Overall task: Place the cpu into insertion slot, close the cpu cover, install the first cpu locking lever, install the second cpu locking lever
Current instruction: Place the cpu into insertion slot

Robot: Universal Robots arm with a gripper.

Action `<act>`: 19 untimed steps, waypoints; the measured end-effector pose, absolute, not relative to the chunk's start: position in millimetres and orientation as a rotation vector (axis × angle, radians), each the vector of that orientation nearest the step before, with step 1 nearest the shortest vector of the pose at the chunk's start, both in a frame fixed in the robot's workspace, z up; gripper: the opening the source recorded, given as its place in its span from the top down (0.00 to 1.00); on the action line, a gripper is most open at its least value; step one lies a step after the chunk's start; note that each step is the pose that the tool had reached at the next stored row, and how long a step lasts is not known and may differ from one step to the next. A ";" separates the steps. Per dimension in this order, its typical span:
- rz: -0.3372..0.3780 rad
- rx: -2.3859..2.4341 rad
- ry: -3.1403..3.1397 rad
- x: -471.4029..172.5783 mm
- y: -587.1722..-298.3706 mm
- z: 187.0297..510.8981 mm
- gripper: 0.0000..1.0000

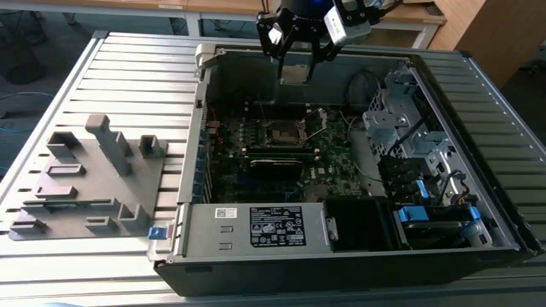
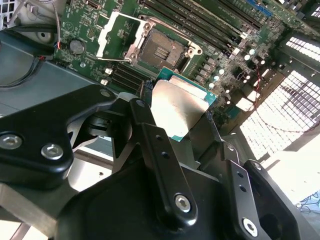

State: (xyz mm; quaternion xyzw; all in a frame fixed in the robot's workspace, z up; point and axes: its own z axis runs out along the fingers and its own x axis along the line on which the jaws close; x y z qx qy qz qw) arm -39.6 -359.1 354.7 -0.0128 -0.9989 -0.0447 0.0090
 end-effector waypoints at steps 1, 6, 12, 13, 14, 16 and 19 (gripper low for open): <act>-0.140 -0.040 -3.120 -39.6 -359.2 354.7 0.46; -0.140 -0.040 -3.120 -39.6 -359.2 353.1 0.46; -0.140 -0.040 -3.120 -39.6 -359.2 352.2 0.46; -0.140 -0.040 -3.120 -39.6 -359.2 352.1 0.46; -0.140 -0.040 -3.120 -39.6 -359.2 352.1 0.46; -0.141 -0.040 -3.120 -39.6 -359.1 351.6 0.46; -0.140 -0.040 -3.120 -39.6 -359.2 348.5 0.46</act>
